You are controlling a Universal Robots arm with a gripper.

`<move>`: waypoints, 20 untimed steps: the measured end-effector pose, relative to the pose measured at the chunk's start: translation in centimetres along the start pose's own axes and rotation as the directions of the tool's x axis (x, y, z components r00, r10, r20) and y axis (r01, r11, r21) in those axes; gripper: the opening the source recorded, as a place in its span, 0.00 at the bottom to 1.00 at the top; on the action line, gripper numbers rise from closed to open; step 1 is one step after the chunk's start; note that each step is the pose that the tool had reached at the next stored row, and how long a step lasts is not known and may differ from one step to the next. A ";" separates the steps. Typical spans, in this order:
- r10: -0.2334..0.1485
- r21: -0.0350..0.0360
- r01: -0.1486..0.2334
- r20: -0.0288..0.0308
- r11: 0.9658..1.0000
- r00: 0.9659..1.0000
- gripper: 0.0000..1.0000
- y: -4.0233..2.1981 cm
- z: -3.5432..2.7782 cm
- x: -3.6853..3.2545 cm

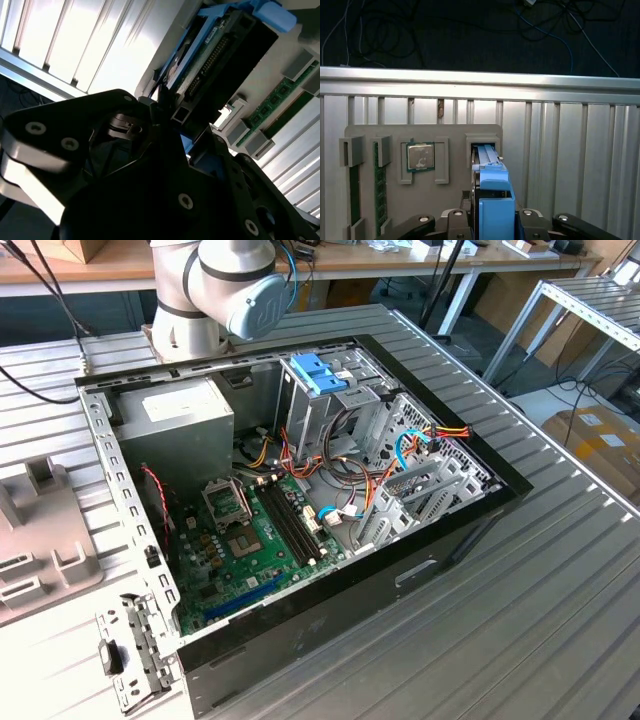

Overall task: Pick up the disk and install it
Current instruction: 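Pick up the disk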

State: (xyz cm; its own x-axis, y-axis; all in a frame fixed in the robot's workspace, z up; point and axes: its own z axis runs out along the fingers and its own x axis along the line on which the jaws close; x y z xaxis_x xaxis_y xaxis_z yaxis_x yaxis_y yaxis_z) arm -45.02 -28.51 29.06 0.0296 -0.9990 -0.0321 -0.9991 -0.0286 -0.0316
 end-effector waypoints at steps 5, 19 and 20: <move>0.000 0.000 0.000 0.000 1.000 1.000 0.37 0.00 0.00 0.00; 0.000 0.000 0.000 0.000 1.000 1.000 0.37 -0.01 -0.34 -0.01; 0.000 0.000 0.000 0.000 1.000 1.000 0.37 -0.01 -0.40 -0.01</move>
State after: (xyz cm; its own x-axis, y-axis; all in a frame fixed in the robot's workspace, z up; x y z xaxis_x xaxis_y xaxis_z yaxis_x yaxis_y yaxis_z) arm -45.02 -28.51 29.45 0.0296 -0.9990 -0.0325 -0.9991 -0.0285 -0.0317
